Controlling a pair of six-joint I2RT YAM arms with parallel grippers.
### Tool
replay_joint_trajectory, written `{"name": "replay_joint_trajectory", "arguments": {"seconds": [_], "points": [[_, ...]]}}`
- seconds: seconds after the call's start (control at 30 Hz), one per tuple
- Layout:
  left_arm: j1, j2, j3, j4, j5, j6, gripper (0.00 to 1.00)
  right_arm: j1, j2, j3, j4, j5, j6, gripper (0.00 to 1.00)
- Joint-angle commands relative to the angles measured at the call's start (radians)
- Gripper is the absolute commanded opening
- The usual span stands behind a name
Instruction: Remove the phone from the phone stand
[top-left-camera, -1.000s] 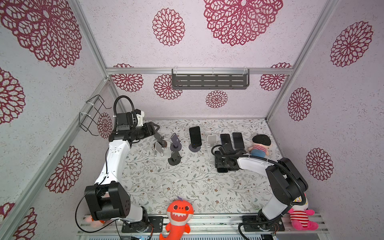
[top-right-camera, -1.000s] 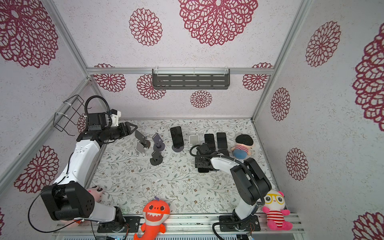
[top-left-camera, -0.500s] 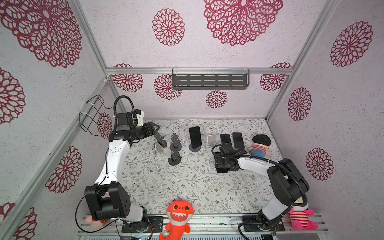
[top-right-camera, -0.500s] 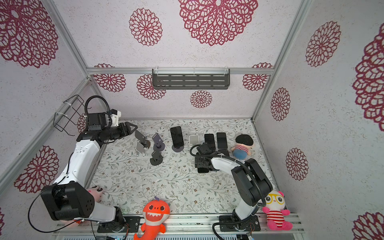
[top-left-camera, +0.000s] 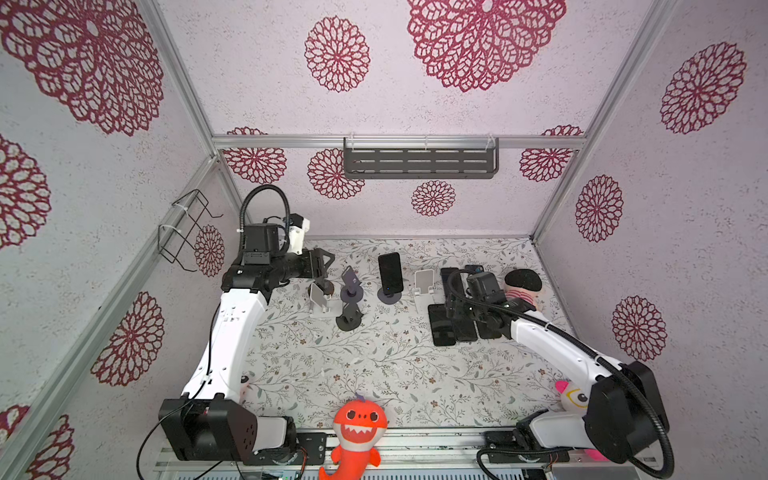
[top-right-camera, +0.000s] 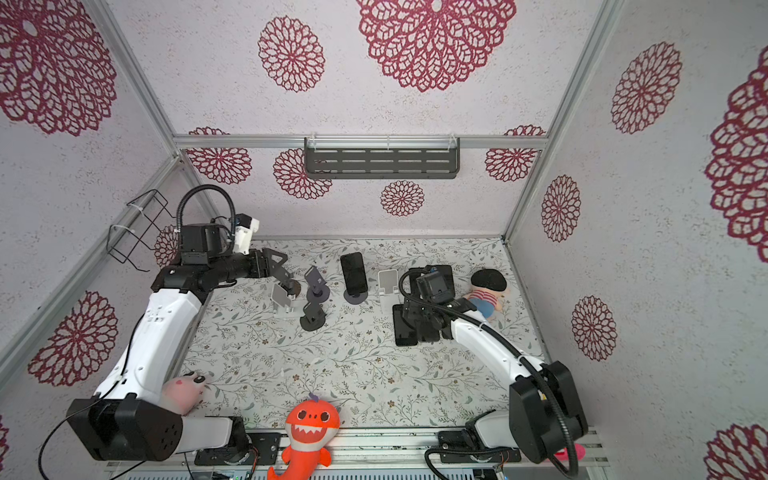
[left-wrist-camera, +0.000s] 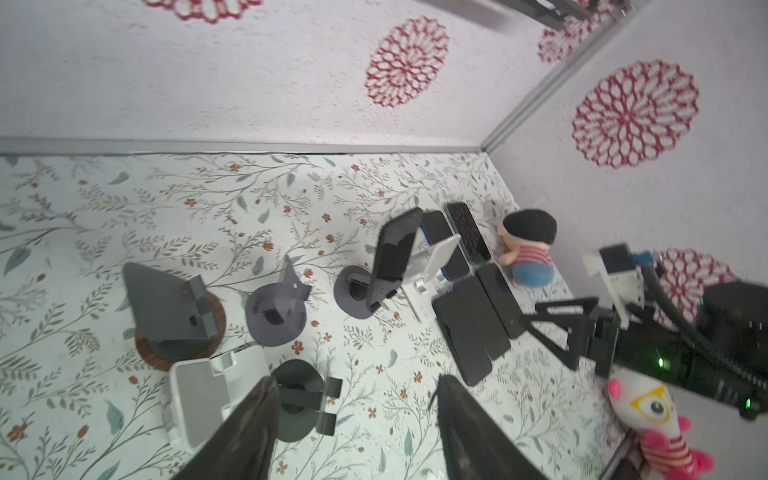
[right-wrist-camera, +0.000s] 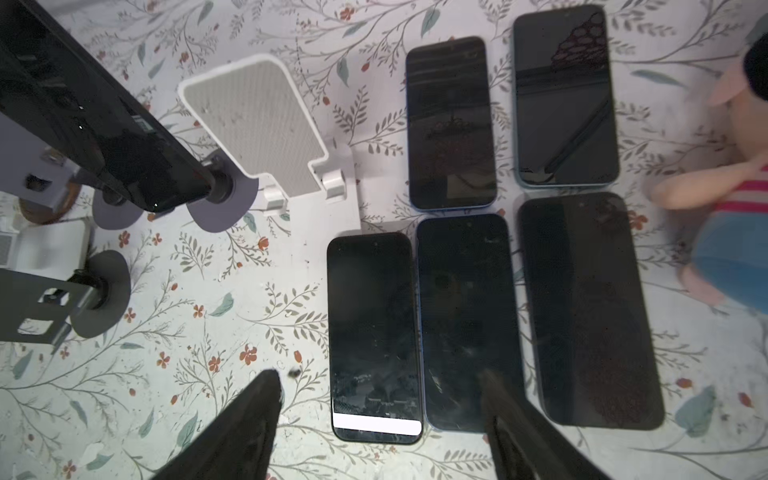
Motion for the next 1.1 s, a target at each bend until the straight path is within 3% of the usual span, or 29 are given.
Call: {"name": "replay_joint_trajectory", "arguments": {"seconds": [0.0,0.13,0.3,0.67,0.87,1.07], "points": [[-0.090,0.017,0.065,-0.078,-0.027,0.102,0.64,-0.037,-0.071,-0.026,-0.030,-0.068,-0.033,0.78],[-0.231,0.111,0.182,-0.151,-0.125,0.154,0.63,-0.062,-0.112,-0.065,-0.018,-0.093,-0.044,0.78],[-0.414,0.351,0.423,-0.262,-0.203,0.230,0.63,-0.075,-0.156,-0.104,0.002,-0.114,-0.038,0.77],[-0.522,0.944,1.133,-0.530,-0.199,0.338,0.65,-0.095,-0.262,-0.154,-0.028,-0.130,-0.045,0.76],[-0.521,1.032,1.136,-0.439,-0.199,0.329,0.81,-0.097,-0.296,-0.180,-0.024,-0.126,-0.036,0.76],[-0.519,1.087,1.110,-0.361,-0.220,0.298,0.87,-0.098,-0.309,-0.196,-0.018,-0.123,-0.031,0.75]]}}
